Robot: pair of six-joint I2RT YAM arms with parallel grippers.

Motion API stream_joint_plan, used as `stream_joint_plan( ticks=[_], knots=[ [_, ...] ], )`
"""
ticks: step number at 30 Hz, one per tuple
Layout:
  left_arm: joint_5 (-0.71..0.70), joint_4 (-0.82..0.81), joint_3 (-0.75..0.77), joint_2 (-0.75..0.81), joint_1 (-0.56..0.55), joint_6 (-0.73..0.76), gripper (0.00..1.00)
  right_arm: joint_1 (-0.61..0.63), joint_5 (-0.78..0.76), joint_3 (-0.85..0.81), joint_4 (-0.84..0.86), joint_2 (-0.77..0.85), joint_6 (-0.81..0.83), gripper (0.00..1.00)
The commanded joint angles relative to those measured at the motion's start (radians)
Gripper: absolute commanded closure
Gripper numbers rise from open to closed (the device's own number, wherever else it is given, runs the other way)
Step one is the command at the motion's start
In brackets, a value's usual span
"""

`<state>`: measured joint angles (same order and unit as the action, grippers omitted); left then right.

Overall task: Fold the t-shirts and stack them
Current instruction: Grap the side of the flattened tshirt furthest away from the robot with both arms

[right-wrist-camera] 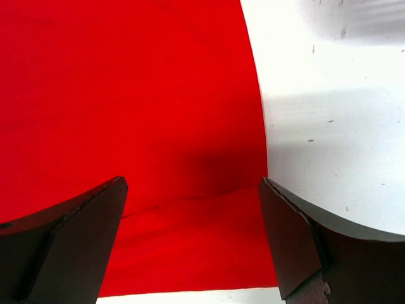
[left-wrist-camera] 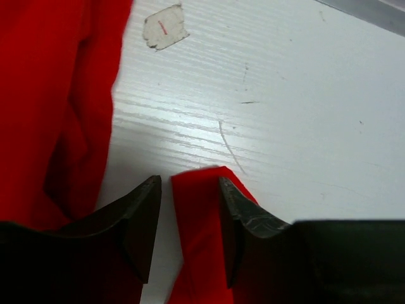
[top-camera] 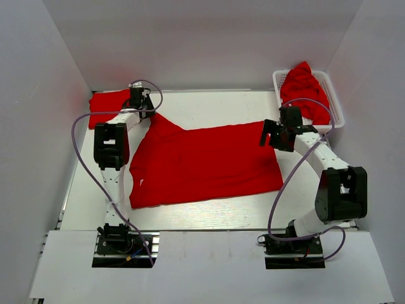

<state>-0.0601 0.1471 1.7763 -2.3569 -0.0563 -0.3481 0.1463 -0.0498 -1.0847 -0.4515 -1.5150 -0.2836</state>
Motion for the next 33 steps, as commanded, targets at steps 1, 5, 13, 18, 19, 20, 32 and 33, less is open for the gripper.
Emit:
stream_joint_plan(
  ticks=[1, 5, 13, 18, 19, 20, 32, 33],
  knots=[
    [0.071, -0.01, -0.02, -0.022, -0.002, 0.072, 0.5, -0.001, -0.01, -0.05, -0.012, -0.014, -0.009, 0.1],
    [0.055, -0.02, -0.077, 0.013, -0.011, 0.119, 0.53, -0.001, -0.015, -0.049, -0.006, -0.016, -0.012, 0.1],
    [0.045, 0.051, -0.052, -0.008, -0.011, 0.132, 1.0, -0.002, -0.041, -0.078, 0.004, -0.04, -0.028, 0.1],
    [0.06, 0.028, -0.073, 0.033, -0.011, 0.11, 1.0, 0.002, -0.061, -0.124, 0.049, -0.083, -0.012, 0.1],
    [0.06, 0.019, -0.084, 0.048, -0.011, 0.098, 1.0, 0.004, -0.062, -0.162, 0.054, -0.106, -0.012, 0.1],
    [0.069, 0.01, -0.084, 0.065, -0.011, 0.086, 1.0, 0.004, -0.07, -0.179, 0.071, -0.119, -0.012, 0.1],
    [0.178, 0.112, -0.028, 0.136, 0.007, 0.104, 1.0, 0.03, -0.065, -0.682, 0.091, -0.538, -0.008, 0.1],
    [0.178, 0.129, -0.028, 0.146, 0.007, 0.104, 1.0, 0.03, -0.068, -0.714, 0.064, -0.568, -0.005, 0.1]
  ],
)
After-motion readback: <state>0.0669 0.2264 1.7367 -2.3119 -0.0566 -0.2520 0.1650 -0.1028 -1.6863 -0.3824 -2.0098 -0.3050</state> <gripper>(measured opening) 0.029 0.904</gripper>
